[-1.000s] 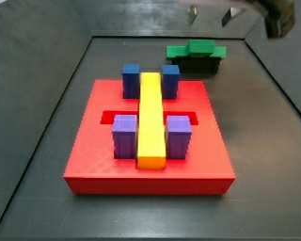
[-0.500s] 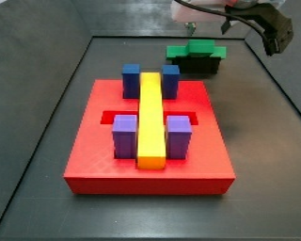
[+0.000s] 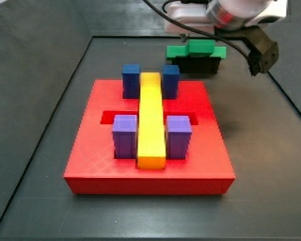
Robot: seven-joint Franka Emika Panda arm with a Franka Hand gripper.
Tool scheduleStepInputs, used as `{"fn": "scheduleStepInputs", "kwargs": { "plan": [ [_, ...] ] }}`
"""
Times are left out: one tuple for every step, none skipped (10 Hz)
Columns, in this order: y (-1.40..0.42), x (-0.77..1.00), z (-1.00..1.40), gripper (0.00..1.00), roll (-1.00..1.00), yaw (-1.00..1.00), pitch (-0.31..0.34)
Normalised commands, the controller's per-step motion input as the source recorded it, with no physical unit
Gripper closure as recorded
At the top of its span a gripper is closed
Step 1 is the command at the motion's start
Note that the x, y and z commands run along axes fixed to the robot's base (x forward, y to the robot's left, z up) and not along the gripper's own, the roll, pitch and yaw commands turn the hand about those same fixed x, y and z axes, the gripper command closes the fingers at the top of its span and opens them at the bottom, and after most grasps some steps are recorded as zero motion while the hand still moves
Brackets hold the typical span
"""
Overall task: Pick up the green object. Move up. Place the green object on the fixture. Regrasp the green object. Move to above the board. Insert the green object.
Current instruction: Regrasp the green object.
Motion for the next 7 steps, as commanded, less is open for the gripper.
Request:
{"fn": "scheduleStepInputs", "kwargs": {
  "plan": [
    [0.00, 0.22, -0.01, 0.00, 0.16, 0.00, 0.200],
    [0.00, 0.21, -0.06, 0.00, 0.15, 0.00, 0.171],
    [0.00, 0.14, -0.12, 0.00, 0.13, 0.00, 0.089],
    [0.00, 0.16, -0.16, 0.00, 0.13, 0.00, 0.023],
    [0.00, 0.17, -0.27, 0.00, 0.09, 0.00, 0.000],
    [0.00, 0.13, -0.28, 0.00, 0.05, 0.00, 0.000],
    [0.00, 0.13, -0.25, 0.00, 0.06, 0.00, 0.000]
  ]
}}
